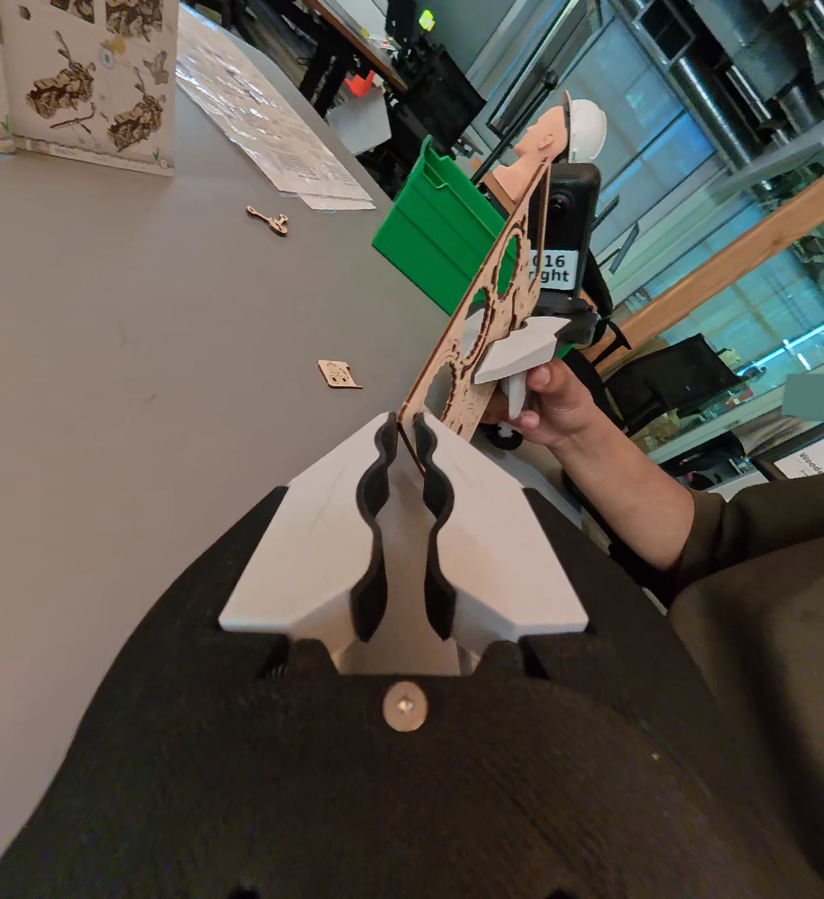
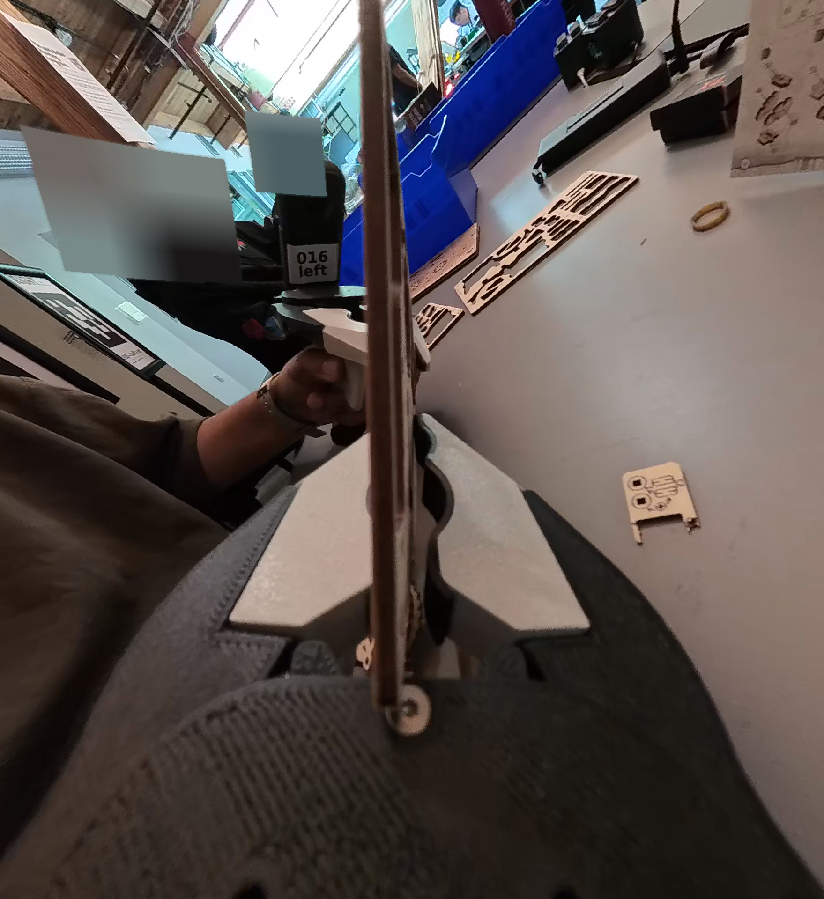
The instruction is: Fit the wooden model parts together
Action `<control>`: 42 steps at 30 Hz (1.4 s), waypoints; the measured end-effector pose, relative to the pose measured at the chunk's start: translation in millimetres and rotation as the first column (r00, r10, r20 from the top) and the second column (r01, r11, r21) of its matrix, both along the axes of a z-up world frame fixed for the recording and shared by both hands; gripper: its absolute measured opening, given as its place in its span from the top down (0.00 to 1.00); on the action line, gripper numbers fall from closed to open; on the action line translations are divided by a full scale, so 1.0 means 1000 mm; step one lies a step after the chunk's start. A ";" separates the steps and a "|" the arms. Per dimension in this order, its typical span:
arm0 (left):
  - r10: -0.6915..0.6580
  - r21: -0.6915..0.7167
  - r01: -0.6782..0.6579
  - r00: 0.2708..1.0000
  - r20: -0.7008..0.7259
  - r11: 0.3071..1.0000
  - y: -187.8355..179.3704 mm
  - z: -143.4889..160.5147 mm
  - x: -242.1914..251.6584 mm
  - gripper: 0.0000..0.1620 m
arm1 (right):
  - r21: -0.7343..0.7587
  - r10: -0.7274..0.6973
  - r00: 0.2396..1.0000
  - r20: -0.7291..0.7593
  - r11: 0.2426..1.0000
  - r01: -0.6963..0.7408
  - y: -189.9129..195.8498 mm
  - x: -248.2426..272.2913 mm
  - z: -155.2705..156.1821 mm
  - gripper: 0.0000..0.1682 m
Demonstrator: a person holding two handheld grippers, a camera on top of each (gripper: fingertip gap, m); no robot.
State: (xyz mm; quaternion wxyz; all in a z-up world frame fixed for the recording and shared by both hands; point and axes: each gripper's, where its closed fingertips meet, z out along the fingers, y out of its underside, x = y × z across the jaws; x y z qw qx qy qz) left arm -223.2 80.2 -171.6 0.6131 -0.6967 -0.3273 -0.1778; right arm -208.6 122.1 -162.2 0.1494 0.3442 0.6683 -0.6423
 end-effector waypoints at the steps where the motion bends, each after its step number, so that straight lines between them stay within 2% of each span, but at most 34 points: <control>1: 0.009 -0.006 -0.009 1.000 0.008 1.000 0.000 -0.001 -0.001 0.98 | 0.006 -0.003 1.000 -0.001 1.000 0.003 0.000 0.000 -0.001 0.98; 8: 0.043 -0.112 -0.047 0.998 -0.036 0.993 0.000 -0.012 -0.003 0.97 | 0.055 -0.015 1.000 -0.007 0.998 0.015 0.000 -0.002 -0.008 0.98; 15: -0.027 -0.175 0.002 0.990 -0.139 0.985 0.000 -0.016 0.002 0.95 | 0.050 -0.005 1.000 0.007 0.999 0.004 0.001 -0.002 -0.010 0.99; 21: -0.018 -0.093 0.005 0.990 -0.139 0.996 0.000 -0.006 0.002 0.82 | 0.030 0.005 1.000 0.010 1.000 -0.006 -0.001 0.000 -0.007 0.99; 27: 0.023 -0.030 -0.025 0.997 -0.073 0.999 0.007 0.000 0.002 0.77 | 0.034 0.032 0.999 0.002 0.999 -0.033 -0.009 0.005 -0.008 0.99; 30: 0.042 -0.004 -0.042 0.998 -0.045 0.999 0.011 0.002 0.003 0.80 | 0.061 0.043 0.999 -0.013 0.997 -0.042 -0.014 0.007 -0.010 0.99; 35: 0.054 0.044 -0.053 0.998 -0.017 0.998 0.008 0.007 0.001 0.91 | 0.047 0.043 0.999 -0.012 0.998 -0.042 -0.015 0.007 -0.009 0.99; 42: 0.040 0.079 -0.041 0.999 0.014 0.996 0.009 0.009 0.002 0.92 | 0.046 0.050 0.999 -0.010 0.998 -0.050 -0.017 0.009 -0.009 1.00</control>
